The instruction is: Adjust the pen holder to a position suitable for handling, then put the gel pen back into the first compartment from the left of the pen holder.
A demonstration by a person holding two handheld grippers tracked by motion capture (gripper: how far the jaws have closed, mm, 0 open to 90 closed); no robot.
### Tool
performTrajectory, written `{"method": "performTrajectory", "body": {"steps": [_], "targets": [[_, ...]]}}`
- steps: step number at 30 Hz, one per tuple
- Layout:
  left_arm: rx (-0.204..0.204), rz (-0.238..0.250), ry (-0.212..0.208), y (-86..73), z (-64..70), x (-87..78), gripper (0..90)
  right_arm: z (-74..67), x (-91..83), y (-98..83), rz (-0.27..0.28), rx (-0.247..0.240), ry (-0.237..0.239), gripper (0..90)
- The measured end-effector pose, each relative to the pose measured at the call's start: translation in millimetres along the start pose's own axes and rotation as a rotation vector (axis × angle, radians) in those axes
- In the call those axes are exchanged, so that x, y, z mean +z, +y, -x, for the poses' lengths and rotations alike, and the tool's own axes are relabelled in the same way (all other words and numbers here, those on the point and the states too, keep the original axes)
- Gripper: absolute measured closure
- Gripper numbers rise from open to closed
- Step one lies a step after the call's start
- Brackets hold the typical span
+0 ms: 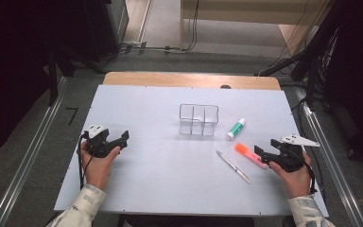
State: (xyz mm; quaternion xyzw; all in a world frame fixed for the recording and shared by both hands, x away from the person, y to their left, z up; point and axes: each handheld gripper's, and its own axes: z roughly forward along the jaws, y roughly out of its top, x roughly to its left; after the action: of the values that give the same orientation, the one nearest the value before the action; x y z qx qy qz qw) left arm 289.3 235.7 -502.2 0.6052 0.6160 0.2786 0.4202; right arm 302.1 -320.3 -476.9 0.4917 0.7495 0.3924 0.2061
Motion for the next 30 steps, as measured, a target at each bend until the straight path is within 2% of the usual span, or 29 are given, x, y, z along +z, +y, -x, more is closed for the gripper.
{"method": "performTrajectory", "body": {"steps": [6,16,22,30], "targets": [[0.002,-0.017,0.011,-0.8,0.0,2.1,19.9,-0.1,0.1,-0.8,0.002,-0.001,0.005,22.6],[0.001,-0.015,0.013,-0.7,-2.1,2.1,19.8,-3.6,2.6,-0.7,-0.008,-0.014,0.014,22.3],[0.003,-0.016,0.023,-1.0,-2.5,3.1,18.5,-13.1,8.0,-2.0,-0.025,-0.035,0.038,22.3],[0.004,-0.011,0.022,-0.8,-2.5,2.7,18.5,-25.6,10.2,-2.8,-0.021,-0.057,0.075,24.5]]}}
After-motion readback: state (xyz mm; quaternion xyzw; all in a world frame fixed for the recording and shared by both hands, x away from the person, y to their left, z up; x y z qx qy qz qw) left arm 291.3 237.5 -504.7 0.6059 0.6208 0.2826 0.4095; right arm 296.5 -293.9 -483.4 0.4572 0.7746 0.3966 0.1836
